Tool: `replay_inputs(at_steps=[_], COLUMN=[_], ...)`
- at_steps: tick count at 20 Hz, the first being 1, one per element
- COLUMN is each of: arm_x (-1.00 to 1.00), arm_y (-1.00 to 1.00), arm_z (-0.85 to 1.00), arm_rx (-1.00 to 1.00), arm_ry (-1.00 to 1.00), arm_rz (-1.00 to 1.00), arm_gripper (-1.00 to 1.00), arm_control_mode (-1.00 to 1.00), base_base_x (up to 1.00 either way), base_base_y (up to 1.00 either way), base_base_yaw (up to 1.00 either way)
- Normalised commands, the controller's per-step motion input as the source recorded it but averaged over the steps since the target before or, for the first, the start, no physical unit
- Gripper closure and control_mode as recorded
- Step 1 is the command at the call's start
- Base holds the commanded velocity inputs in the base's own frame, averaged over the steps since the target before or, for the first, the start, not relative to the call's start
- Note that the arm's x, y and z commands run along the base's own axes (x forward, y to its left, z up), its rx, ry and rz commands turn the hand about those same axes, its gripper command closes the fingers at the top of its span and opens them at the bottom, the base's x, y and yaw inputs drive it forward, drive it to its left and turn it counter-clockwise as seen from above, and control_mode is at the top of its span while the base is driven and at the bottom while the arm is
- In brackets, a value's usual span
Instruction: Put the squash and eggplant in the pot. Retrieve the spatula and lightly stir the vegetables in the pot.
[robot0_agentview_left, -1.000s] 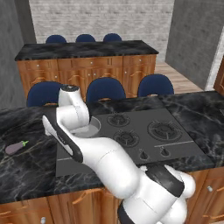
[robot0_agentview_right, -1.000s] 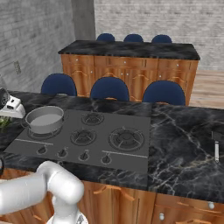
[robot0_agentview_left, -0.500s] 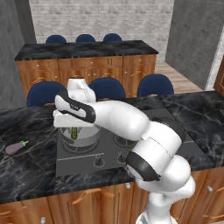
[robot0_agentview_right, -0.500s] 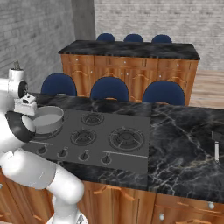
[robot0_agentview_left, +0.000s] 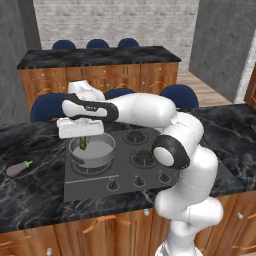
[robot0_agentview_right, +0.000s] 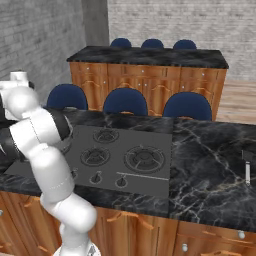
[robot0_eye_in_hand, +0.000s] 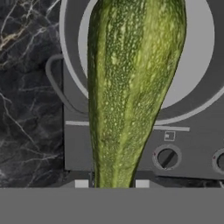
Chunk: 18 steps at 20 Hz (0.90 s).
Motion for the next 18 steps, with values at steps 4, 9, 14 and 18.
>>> replay_inputs(at_steps=[4, 9, 14, 18], arm_x=[0.35, 0.46, 0.5, 0.15], arm_y=[-0.28, -0.04, 0.0, 0.0], arm_z=[-0.12, -0.48, -0.29, -0.28], arm_rx=[0.0, 0.0, 0.0, 0.0], arm_ry=[0.0, 0.04, 0.01, 0.05], arm_rz=[0.0, 0.0, 0.0, 0.0], arm_gripper=[1.0, 1.0, 1.0, 1.0], arm_control_mode=[-1.0, -1.0, -1.0, -1.0], base_base_x=[0.0, 0.0, 0.0, 0.0], base_base_y=[0.0, 0.0, 0.0, 0.0], base_base_yaw=[0.0, 0.0, 0.0, 0.0])
